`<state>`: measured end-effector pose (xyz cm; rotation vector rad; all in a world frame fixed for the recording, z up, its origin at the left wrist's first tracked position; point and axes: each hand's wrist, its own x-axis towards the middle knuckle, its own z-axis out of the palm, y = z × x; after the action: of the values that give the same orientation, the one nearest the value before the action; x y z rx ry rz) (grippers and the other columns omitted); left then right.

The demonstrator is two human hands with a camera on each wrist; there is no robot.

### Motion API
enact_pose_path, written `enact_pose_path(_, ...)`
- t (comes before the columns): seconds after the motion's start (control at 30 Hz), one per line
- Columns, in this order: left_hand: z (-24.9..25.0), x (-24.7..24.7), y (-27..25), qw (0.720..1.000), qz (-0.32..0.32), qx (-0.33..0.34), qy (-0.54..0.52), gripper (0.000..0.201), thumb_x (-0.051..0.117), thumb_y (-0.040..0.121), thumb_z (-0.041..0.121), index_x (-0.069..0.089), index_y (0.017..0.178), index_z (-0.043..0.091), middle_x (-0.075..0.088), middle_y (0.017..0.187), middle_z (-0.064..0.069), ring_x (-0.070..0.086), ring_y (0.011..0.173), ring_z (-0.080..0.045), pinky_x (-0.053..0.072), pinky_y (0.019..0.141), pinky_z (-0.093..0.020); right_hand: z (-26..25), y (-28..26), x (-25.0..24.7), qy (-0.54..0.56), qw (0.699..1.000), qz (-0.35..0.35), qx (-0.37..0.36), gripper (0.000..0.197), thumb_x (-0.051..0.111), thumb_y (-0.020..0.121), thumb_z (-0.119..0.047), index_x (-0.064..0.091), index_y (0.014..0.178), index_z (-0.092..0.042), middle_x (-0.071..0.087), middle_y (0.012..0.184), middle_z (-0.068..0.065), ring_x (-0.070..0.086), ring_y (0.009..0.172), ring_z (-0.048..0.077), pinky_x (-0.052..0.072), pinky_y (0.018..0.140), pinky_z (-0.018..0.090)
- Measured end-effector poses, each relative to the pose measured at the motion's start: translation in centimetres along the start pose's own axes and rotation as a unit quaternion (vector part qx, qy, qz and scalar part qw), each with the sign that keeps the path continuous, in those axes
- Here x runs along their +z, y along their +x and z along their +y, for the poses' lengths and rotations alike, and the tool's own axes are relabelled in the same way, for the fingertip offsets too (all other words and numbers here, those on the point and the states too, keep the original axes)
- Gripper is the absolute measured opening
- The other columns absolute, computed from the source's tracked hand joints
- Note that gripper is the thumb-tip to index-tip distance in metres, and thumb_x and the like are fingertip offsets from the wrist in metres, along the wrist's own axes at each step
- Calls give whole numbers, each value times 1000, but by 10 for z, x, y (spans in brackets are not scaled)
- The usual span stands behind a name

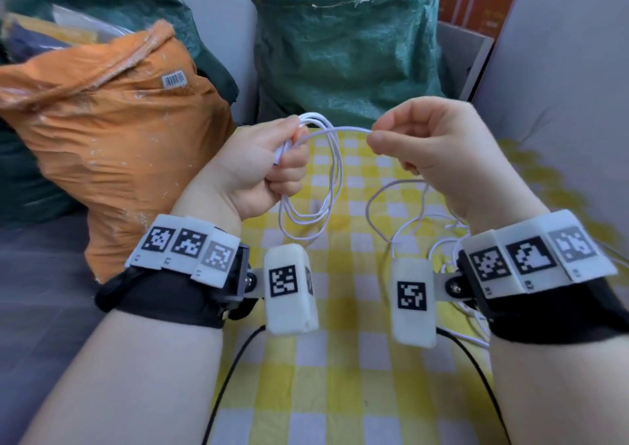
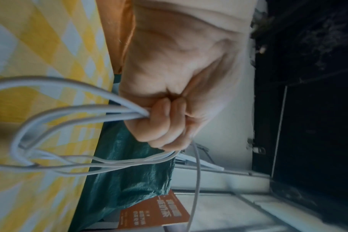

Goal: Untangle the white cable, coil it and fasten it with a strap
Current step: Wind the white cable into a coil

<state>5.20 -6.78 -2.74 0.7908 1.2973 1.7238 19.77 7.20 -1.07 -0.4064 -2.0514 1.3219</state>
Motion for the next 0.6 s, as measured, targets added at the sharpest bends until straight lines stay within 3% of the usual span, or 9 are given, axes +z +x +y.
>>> enact_pose_path(0.13,1,-12,0,991,-15,-46,-121,34,24,101,30,37,71,19,26,39,11,9,33,-4,18,32,-14,6,4,-5,-41,994,99,-16,8,73,79,-17,68,73,-19,62,62,-5,45,44,-3,35,46,12)
enact_pose_path(0.23,0,-10,-1,983,-54,-78,-157,33,25,100,29,43,74,19,15,41,9,7,35,-8,17,31,-13,11,6,0,-104,986,122,-36,10,71,79,-28,66,71,-26,58,55,-15,46,49,-4,37,51,13)
enact_pose_path(0.3,-1,-9,-1,977,-89,-88,-173,30,29,97,27,48,75,18,12,45,9,9,33,-8,17,31,-13,13,5,6,-130,988,82,-31,11,73,77,-38,67,77,-28,57,60,-17,45,50,-5,35,54,15)
enact_pose_path(0.37,-1,-11,0,962,-141,-106,-210,28,35,94,24,54,76,13,16,45,10,13,33,-6,20,32,-15,15,2,10,-171,985,2,-9,33,76,73,-45,66,100,-30,61,83,-16,46,57,-8,36,60,15)
enact_pose_path(0.43,-2,-15,2,936,-199,-131,-261,27,40,95,21,59,81,6,24,46,8,21,35,-8,24,35,-20,16,0,13,-217,974,-67,20,54,79,70,-42,59,118,-31,62,100,-15,47,67,-8,37,66,15)
enact_pose_path(0.47,-3,-17,3,927,-211,-141,-277,28,40,96,20,59,84,3,27,47,6,24,37,-9,25,37,-21,17,-1,13,-229,969,-87,33,55,80,70,-36,57,120,-31,63,101,-14,48,68,-7,38,66,16)
enact_pose_path(0.6,-4,-21,3,907,-218,-172,-316,34,37,100,22,58,89,-3,32,50,1,29,41,-12,26,43,-25,18,-1,13,-216,969,-94,76,15,70,77,-14,69,89,-23,66,79,0,55,66,11,41,61,26)
